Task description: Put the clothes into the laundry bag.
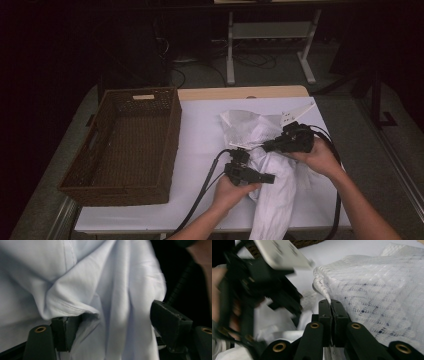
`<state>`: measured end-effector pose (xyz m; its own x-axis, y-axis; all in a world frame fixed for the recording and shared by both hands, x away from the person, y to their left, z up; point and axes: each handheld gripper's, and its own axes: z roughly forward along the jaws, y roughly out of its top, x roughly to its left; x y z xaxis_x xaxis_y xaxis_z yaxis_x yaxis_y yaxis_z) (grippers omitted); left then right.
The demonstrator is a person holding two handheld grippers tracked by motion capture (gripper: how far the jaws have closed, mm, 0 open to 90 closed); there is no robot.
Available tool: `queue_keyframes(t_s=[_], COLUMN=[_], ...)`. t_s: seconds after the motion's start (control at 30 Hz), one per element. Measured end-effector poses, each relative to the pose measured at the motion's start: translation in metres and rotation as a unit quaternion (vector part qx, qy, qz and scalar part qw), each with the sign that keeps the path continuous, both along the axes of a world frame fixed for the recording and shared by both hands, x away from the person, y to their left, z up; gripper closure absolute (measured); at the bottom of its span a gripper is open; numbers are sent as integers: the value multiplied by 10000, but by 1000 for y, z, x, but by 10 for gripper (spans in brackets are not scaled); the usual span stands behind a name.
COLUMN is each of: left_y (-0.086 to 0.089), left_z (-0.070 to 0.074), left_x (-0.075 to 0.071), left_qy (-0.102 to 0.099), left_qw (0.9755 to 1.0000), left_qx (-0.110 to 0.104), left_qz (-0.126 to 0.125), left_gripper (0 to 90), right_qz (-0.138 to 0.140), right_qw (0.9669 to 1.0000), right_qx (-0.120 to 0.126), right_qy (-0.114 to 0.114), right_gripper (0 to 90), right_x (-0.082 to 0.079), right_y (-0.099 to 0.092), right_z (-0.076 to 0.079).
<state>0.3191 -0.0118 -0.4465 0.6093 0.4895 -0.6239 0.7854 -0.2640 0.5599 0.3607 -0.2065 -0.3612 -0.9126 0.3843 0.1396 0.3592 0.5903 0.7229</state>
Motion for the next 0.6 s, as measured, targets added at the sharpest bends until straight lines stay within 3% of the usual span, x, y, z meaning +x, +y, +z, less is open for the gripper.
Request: queue_keyframes(t_s=[0.1, 0.17, 0.4, 0.47, 0.53, 0.6], left_y=[-4, -1, 21, 26, 27, 25], left_z=[-3, 4, 41, 47, 51, 45], left_x=[6, 5, -18, -24, -25, -16], left_qy=[-300, -485, -1262, -1380, -1586, -1570], left_qw=[9992, 9976, 9898, 9872, 9837, 9829], left_qx=[-217, -389, -529, -642, -623, -594], left_qz=[157, 318, 383, 481, 576, 757], left_gripper=[706, 821, 848, 851, 852, 851], right_qz=[44, 106, 417, 593, 709, 742], right_qw=[10000, 9999, 9986, 9975, 9965, 9960], right_qx=[-25, -12, 246, 278, 317, 360], right_qy=[-5, -40, -211, -275, -313, -333], right_gripper=[871, 872, 875, 875, 875, 876], right_x=[-3, -8, -30, -39, -45, -45], right_y=[1, 0, -4, -1, 1, 2], right_z=[0, 3, 23, 29, 34, 37])
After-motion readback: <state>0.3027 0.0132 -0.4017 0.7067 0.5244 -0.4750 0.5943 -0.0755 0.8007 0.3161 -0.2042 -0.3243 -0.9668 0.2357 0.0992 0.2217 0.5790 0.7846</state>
